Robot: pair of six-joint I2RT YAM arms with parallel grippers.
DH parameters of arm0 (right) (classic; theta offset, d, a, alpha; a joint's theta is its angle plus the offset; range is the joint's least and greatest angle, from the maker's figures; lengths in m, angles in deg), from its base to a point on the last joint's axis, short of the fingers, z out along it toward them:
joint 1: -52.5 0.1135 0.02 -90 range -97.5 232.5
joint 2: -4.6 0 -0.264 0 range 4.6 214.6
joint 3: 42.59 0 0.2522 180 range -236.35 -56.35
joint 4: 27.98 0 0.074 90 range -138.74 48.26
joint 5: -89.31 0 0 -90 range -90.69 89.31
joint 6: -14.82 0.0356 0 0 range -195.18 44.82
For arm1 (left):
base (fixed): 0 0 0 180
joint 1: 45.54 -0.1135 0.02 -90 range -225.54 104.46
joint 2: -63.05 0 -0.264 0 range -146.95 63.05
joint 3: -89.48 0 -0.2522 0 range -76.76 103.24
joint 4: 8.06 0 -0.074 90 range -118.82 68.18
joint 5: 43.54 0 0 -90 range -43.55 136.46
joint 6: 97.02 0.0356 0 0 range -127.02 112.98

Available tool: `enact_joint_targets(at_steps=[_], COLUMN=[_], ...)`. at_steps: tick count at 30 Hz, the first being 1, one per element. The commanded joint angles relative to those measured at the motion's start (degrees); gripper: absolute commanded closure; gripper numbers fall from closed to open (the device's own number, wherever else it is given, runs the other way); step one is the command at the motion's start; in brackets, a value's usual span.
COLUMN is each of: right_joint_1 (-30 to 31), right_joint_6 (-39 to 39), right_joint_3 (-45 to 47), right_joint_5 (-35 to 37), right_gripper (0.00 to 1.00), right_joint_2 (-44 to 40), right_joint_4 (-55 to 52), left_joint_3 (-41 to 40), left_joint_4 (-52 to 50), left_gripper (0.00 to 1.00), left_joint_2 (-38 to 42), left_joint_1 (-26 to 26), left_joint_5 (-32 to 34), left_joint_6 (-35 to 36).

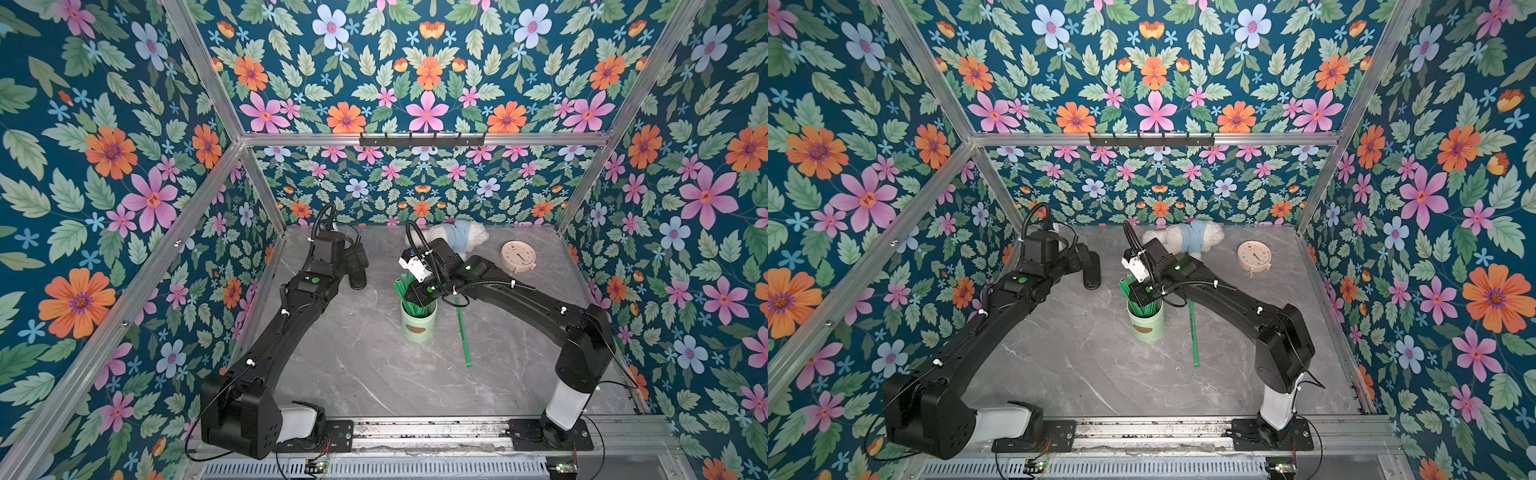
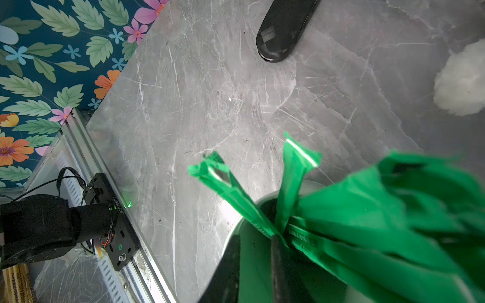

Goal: Take the straws out of the storage container
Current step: Pick up the straw from the container.

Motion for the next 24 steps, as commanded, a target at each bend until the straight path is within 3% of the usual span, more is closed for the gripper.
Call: enact_joint_targets(at_steps=[1,8,16,24], right_joint_1=[0.13,0.07,0.14,0.11], right_joint_6=[-1.02,-0.86,-0.49,-0.58], right_joint_3=[-0.52,-1.51,-2.14,-1.7], right_joint_5=[-0.63,-1.06,-1.24,-0.63], right_gripper=[0.76,0.78,0.9,0.94], right_joint_2=[0.48,2.17,2.95,1.46], right_joint_4=[0.54,0.62,0.38,-0.34], left_joint_3=[0.3,0.35,0.4,0.4], left_joint_4=[-0.53,-0.53,-0.51,-0.44], left_gripper=[0.0,0.0,0.0,0.0], left_joint_2=[0.32,0.36,0.45,0.4], left_joint_1=[-0.02,-0.06,-0.02,-0.04], left_joint_5=[0.25,0.18,-0.02,-0.41], left_joint_6=[-0.03,-0.02,0.01,-0.02])
